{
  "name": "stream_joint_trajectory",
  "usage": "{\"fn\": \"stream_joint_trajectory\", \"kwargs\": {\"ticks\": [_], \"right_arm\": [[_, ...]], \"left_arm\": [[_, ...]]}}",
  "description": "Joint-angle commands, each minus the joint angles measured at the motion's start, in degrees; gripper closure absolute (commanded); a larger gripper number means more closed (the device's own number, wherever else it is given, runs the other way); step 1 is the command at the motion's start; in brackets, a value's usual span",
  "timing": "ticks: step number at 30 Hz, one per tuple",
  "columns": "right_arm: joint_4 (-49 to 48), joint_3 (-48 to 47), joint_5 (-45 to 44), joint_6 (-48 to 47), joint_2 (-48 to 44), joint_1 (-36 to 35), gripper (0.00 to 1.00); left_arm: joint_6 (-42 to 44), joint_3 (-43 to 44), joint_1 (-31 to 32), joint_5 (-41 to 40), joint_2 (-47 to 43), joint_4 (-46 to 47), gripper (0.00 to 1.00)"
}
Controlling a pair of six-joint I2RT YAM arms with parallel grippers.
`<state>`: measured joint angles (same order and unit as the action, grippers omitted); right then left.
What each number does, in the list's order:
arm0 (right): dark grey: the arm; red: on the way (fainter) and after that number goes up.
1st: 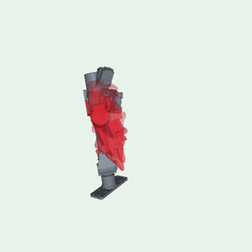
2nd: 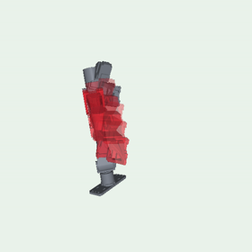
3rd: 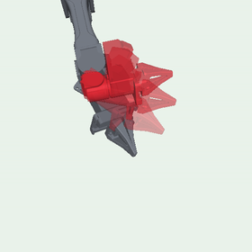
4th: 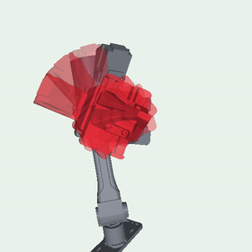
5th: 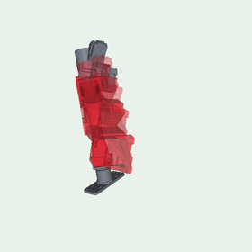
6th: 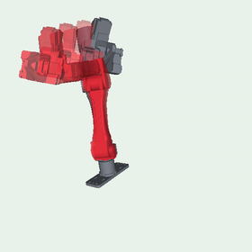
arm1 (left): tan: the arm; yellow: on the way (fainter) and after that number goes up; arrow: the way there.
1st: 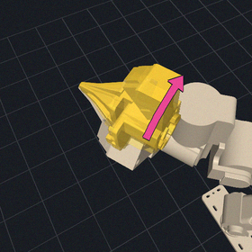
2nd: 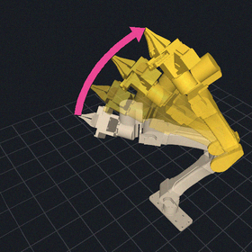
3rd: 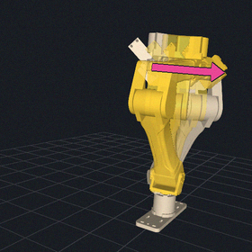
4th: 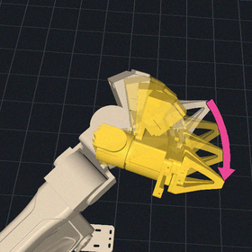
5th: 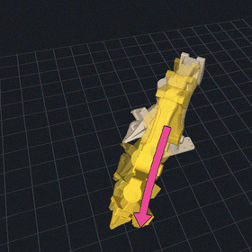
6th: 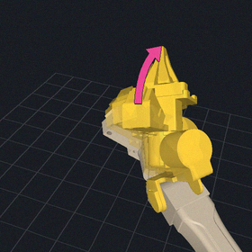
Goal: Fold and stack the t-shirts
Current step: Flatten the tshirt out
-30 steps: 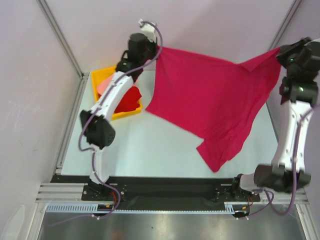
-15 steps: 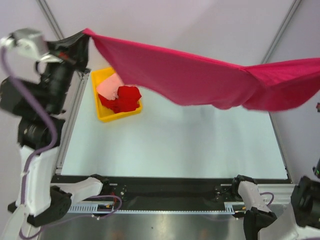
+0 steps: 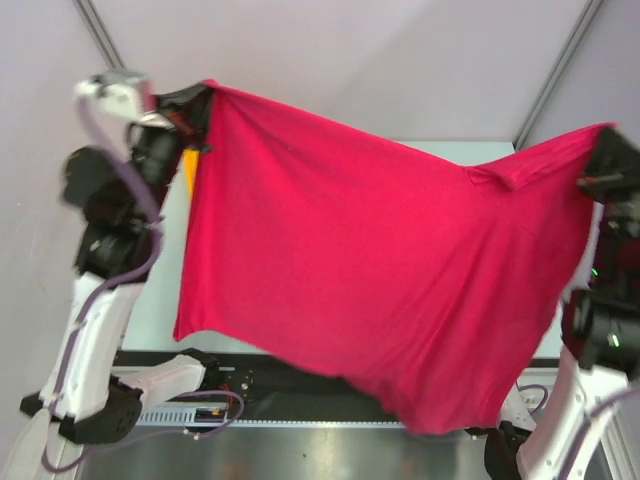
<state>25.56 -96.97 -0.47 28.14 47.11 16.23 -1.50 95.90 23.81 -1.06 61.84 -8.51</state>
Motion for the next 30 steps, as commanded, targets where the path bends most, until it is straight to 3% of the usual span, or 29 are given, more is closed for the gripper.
{"fn": "stream_joint_trajectory", "kwargs": {"ticks": [1, 9, 13, 14, 18, 23, 25, 30], "right_arm": [[-6.0, 12.8, -1.4, 1.1, 1.2, -0.1, 1.00], [-23.8, 36.1, 1.4, 0.6, 12.8, -0.1, 1.00], [-29.4, 38.2, -0.8, -1.5, 23.7, -0.1, 1.00], [-31.0, 37.6, -1.7, -2.0, 28.2, 0.0, 1.00], [-32.0, 32.5, -0.2, -3.4, 39.9, 0.4, 1.00], [-28.3, 23.2, -1.6, -5.1, 50.7, 0.9, 1.00], [-26.4, 17.4, -1.7, -5.8, 55.2, 1.0, 1.00], [-22.9, 9.0, -1.9, -7.8, 61.2, 1.0, 1.00]], "left_arm": [[0.1, -5.5, -0.7, 0.6, 7.7, 5.1, 1.00], [-1.5, -9.1, -0.7, 3.5, 32.3, 16.4, 1.00], [-2.2, 0.3, -0.7, 6.2, 50.2, 17.0, 1.00], [-2.0, 6.2, -0.6, 6.2, 58.0, 16.4, 1.00], [-2.6, 22.6, -0.7, 6.2, 73.3, 10.8, 1.00], [-2.9, 35.1, -0.9, 2.5, 82.6, 11.2, 1.00], [-3.2, 38.7, -1.5, 1.8, 85.9, 9.7, 0.99], [-8.2, 38.5, -3.3, 2.0, 86.9, 12.8, 1.00]]}}
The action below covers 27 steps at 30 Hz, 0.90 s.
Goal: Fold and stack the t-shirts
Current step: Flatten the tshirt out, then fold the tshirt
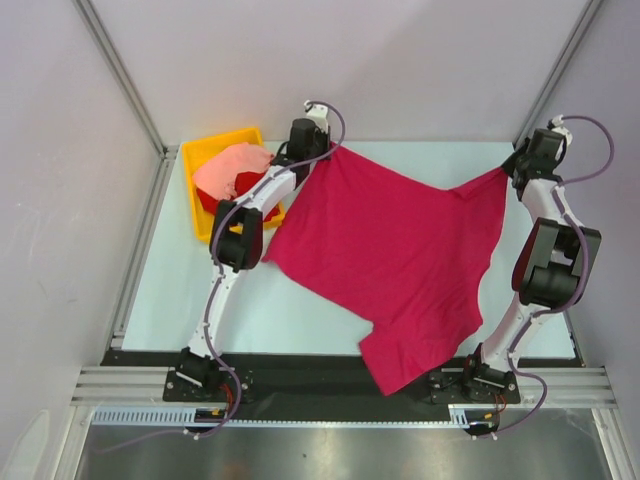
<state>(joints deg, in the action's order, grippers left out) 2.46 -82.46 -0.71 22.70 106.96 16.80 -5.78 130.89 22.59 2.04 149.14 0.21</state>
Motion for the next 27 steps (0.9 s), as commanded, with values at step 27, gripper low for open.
{"fn": "stream_joint_trajectory", "kwargs": {"ticks": [27], "right_arm": [[31.7, -1.7, -1.3, 11.5, -11.8, 0.3, 1.00]], "left_arm": [[-6.6, 1.2, -4.2, 3.4, -6.0, -10.7, 0.88]]}}
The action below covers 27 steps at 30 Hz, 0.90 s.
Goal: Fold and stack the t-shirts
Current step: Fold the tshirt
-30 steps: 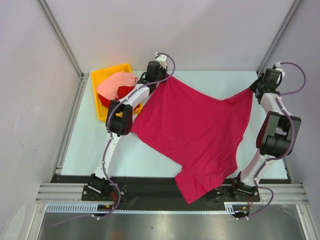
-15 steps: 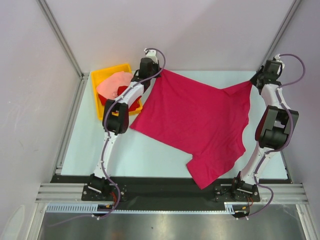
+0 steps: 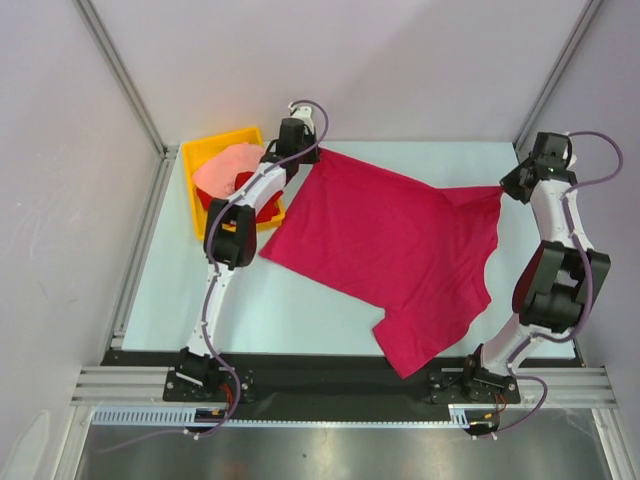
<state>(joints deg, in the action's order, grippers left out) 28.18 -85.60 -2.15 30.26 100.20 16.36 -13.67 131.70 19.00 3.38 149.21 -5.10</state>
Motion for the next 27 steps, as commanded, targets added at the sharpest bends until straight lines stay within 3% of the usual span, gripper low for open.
{"fn": "stream_joint_trajectory", "kwargs": {"ticks": [1, 8, 15, 27], "right_arm": [[7.5, 3.1, 1.3, 4.5, -6.2, 1.0, 1.00], [10.3, 12.6, 7.8, 7.8, -10.0, 2.7, 1.00], [11.5, 19.8, 11.4, 9.8, -14.9, 4.6, 1.00], [16.8, 20.3, 13.8, 7.2, -18.6, 7.2, 1.00]], "left_arm": [[2.2, -0.9, -0.6, 2.2, -6.6, -6.3, 0.86], [5.6, -4.9, -0.9, 1.5, -11.0, -14.9, 0.90], [8.3, -7.0, -0.8, -0.2, -13.2, -17.9, 0.93], [10.4, -10.5, -0.8, -3.2, -15.1, -19.8, 0.88]]}}
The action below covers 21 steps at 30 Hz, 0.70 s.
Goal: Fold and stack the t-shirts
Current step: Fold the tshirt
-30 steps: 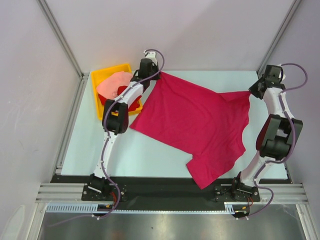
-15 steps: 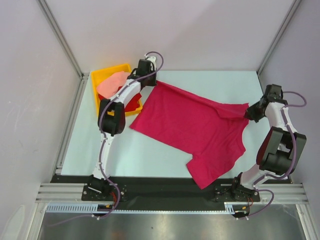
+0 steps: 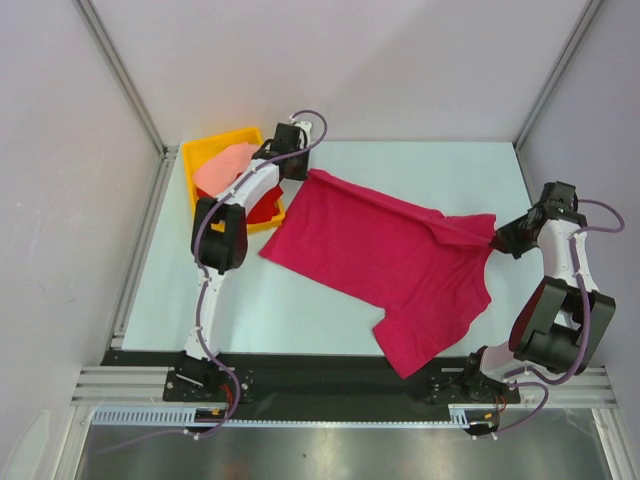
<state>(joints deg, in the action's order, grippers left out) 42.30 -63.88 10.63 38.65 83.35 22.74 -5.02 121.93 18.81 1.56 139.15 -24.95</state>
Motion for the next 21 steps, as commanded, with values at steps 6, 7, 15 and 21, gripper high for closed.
{"fn": "stream_joint_trajectory", "kwargs": {"ticks": [6, 7, 15, 21], "right_arm": [[2.2, 4.4, 2.4, 0.7, -5.7, 1.0, 1.00], [2.0, 5.1, 2.7, 1.4, -5.7, 1.0, 1.00], [2.3, 8.4, 2.6, 2.0, -7.1, 1.1, 1.00], [2.5, 10.3, 2.7, 2.7, -8.0, 1.0, 1.00]], "left_arm": [[2.6, -1.6, -0.6, -0.9, -4.2, -1.2, 0.90], [2.6, -2.0, -0.7, -1.0, -4.2, -1.1, 0.90], [3.4, -2.2, -0.7, -1.4, -3.7, -1.1, 0.89], [3.2, -2.9, -0.7, -3.1, -3.6, -1.1, 0.89]]}}
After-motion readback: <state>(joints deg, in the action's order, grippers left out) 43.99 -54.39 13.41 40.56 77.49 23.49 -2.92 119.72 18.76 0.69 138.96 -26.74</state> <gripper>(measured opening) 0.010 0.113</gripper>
